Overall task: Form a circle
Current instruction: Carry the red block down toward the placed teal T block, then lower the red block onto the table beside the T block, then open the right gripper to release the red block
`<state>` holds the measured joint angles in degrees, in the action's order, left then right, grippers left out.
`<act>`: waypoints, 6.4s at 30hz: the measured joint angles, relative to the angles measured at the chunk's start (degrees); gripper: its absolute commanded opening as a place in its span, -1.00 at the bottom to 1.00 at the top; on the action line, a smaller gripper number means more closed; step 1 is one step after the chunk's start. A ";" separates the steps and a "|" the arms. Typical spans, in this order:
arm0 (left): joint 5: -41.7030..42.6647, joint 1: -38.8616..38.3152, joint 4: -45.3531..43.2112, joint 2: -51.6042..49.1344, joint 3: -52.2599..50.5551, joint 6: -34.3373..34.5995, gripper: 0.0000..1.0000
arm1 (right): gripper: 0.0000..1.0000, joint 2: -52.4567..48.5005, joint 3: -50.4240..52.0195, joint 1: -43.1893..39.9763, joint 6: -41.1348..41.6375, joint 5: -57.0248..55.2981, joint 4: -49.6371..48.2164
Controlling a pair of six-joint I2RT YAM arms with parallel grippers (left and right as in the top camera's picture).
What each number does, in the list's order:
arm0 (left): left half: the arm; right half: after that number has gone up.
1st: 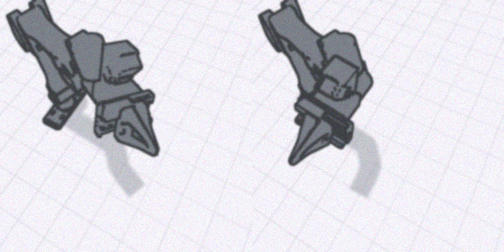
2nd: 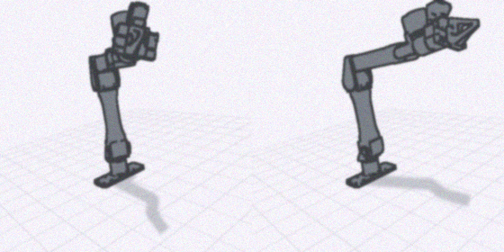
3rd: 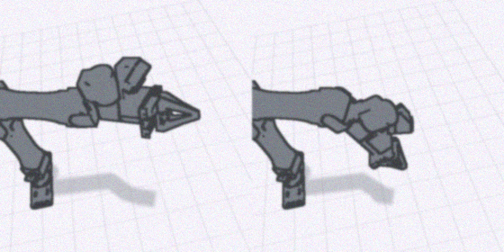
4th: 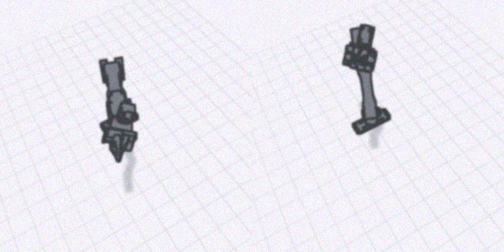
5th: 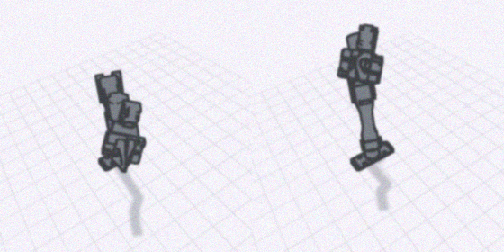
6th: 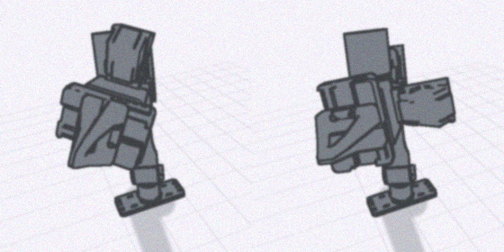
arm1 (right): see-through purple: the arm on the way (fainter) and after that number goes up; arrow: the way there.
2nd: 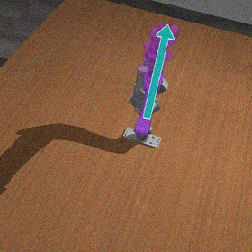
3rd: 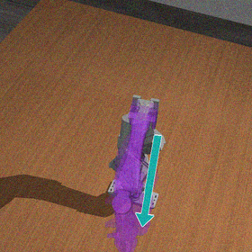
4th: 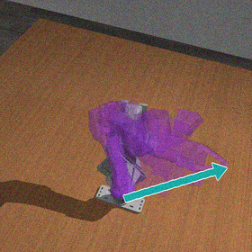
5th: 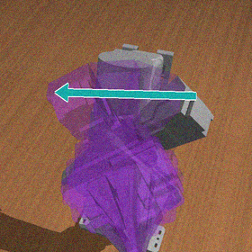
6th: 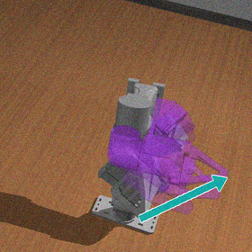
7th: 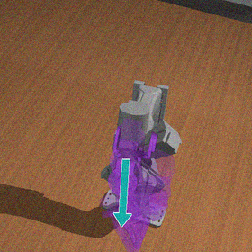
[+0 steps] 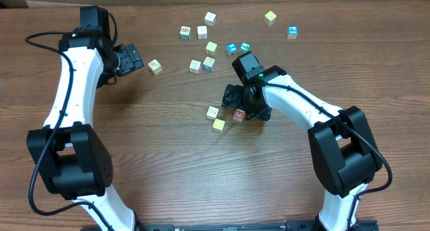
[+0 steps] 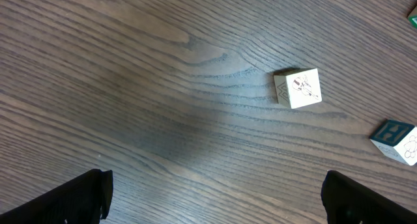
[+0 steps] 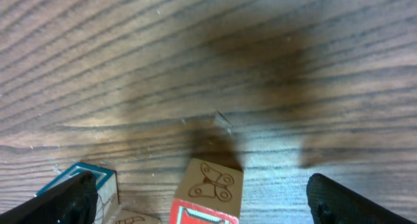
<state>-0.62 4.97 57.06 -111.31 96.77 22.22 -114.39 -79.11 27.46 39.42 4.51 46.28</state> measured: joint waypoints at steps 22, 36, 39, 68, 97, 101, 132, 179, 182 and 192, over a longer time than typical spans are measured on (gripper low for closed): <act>0.00 0.00 0.00 0.00 0.00 0.00 0.99 | -0.23 0.00 0.02 -0.11 6.69 -0.39 0.90; 0.00 0.00 0.00 0.00 0.00 0.00 0.99 | -0.43 0.00 0.02 0.85 11.15 -0.24 -1.73; 0.02 0.00 0.00 0.00 0.00 0.00 0.99 | -0.44 0.00 0.02 0.87 12.00 -0.28 -2.23; 0.02 0.00 0.00 0.00 0.00 0.00 0.99 | -0.05 0.00 0.02 1.20 8.92 -0.28 2.03; 0.00 0.00 0.00 0.00 0.00 0.00 1.00 | -0.62 0.00 0.02 1.51 9.88 -0.17 -0.44; 0.00 0.00 0.00 0.00 0.00 0.00 0.99 | -0.62 0.00 0.02 1.51 10.08 0.22 -1.40; 0.00 0.00 0.00 0.00 0.00 0.00 0.99 | -0.50 0.00 0.02 3.30 10.12 -0.15 -0.61; 0.02 0.00 0.00 0.00 0.00 0.00 0.99 | -0.84 0.00 0.02 0.24 11.39 -9.35 -2.75; 0.02 0.00 0.00 0.00 0.00 0.00 0.99 | -0.93 0.00 0.02 -0.50 11.50 -9.14 -1.09; 0.02 0.00 0.00 0.00 0.00 0.00 0.99 | -0.93 0.00 0.02 -0.79 11.52 -5.38 2.47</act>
<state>-0.60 4.97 57.06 -111.31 96.77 22.22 -114.39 -79.09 26.68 50.94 -0.86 48.75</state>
